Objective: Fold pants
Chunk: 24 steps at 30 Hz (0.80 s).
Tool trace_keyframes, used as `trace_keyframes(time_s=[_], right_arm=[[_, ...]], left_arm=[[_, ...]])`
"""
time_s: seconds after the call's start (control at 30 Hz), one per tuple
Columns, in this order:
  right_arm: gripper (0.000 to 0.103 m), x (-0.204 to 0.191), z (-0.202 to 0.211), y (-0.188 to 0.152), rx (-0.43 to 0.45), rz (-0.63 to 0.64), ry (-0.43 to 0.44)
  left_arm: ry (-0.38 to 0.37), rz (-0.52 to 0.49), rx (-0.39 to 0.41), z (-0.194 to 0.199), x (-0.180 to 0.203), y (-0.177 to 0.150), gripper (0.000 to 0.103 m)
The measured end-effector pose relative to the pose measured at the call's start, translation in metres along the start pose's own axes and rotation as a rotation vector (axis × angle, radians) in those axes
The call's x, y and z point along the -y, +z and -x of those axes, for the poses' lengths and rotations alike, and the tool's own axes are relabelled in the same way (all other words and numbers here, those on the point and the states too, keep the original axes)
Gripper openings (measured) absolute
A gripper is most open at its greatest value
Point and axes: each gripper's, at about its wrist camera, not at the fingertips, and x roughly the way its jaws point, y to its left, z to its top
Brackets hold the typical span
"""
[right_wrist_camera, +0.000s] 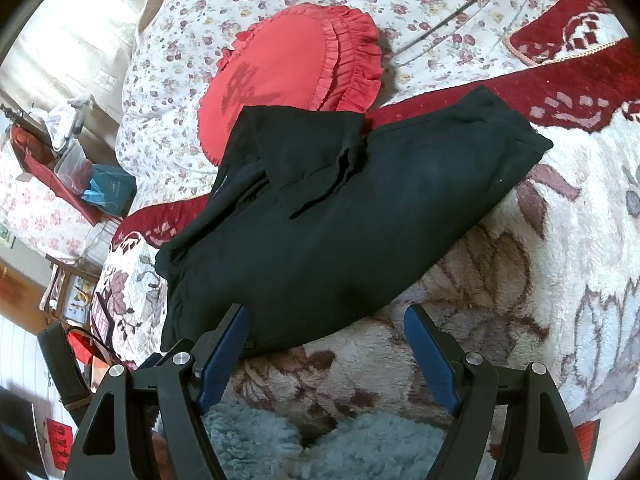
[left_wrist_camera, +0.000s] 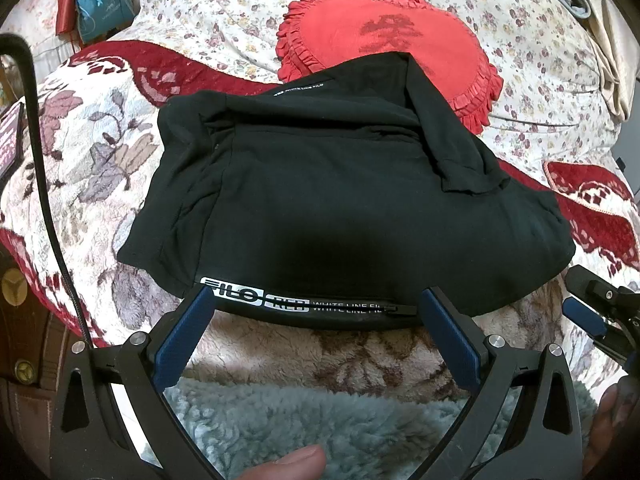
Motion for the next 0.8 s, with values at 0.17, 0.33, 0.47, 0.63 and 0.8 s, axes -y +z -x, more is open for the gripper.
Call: trace_keyframes(time_s=[0.17,0.33,0.47,0.63,0.8], right_arm=[[0.079,0.001,-0.001,0.001,0.0,-0.001,0.002],[0.079,0.008,-0.005,0.002,-0.015,-0.007,0.003],[0.079,0.013,-0.006,0.004,-0.016,-0.016,0.008],[0.079,0.014,-0.007,0.004,-0.021,-0.017,0.008],[0.079,0.013,-0.008,0.003,-0.02,-0.016,0.007]], left_arm=[[0.001,-0.003,0.001,0.0,0.001,-0.001,0.102],[-0.004,0.0,-0.002,0.0,-0.001,0.001,0.102],[-0.005,0.001,-0.003,0.0,-0.001,0.001,0.102],[-0.004,-0.001,-0.004,0.0,0.0,0.001,0.102],[-0.005,0.001,-0.004,0.0,-0.001,0.001,0.102]])
